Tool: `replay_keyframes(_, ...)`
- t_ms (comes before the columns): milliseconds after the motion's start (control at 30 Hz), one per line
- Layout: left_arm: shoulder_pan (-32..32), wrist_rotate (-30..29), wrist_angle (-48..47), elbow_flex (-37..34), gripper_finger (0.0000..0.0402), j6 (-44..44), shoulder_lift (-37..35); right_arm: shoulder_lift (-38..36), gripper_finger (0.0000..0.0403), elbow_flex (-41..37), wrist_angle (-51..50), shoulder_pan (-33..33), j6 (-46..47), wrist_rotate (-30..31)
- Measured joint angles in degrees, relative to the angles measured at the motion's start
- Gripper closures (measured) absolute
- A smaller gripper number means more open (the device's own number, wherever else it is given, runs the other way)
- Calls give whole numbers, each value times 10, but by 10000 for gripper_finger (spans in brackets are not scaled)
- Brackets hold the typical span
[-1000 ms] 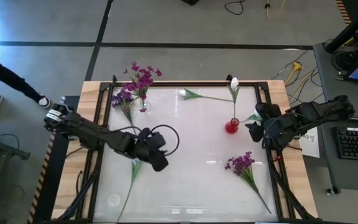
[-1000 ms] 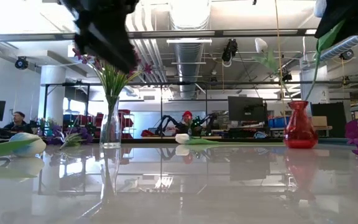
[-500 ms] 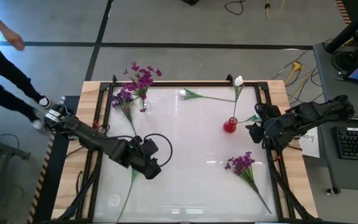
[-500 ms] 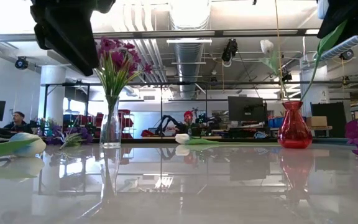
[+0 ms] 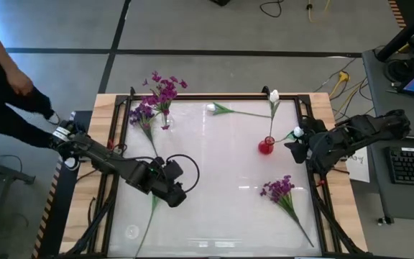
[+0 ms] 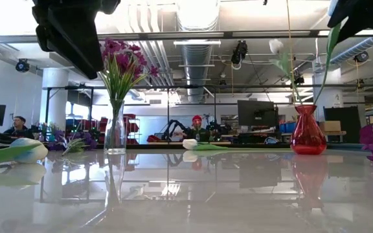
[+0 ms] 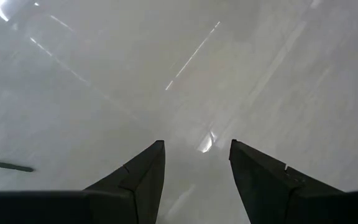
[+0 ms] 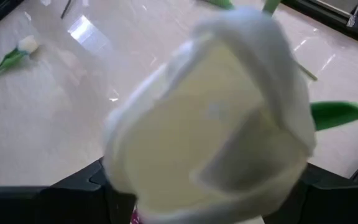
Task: Sort flowers into vase by color
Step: Put the middle left white tulip into the red vase, then put the bottom white tulip into the red vase
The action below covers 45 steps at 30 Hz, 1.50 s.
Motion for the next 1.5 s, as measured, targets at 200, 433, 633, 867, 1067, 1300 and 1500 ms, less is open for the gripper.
replay_keyframes(200, 0, 0, 0, 0, 232, 0, 0, 0, 154, 1, 0, 0, 0, 0)
replay_keyframes(433, 0, 0, -3, -1, 232, 0, 0, 4, 153, 25, -24, 0, 10, -5)
replay_keyframes(633, 0, 0, -3, -1, 232, 0, 0, 22, 152, 52, -82, 0, 41, -20)
replay_keyframes(867, 0, 7, -4, -1, 232, 0, 0, 40, 157, 88, -100, 0, 40, -32)
replay_keyframes(1067, 0, 9, -4, -1, 232, 0, 0, 53, 158, 117, -120, 0, 38, -30)
replay_keyframes(1300, -2, 26, -10, -1, 232, -20, 0, 60, 159, 152, -118, 0, 19, 2)
replay_keyframes(1500, -25, 61, -29, -1, 232, -72, 0, 67, 163, 177, -110, 0, -12, 45)
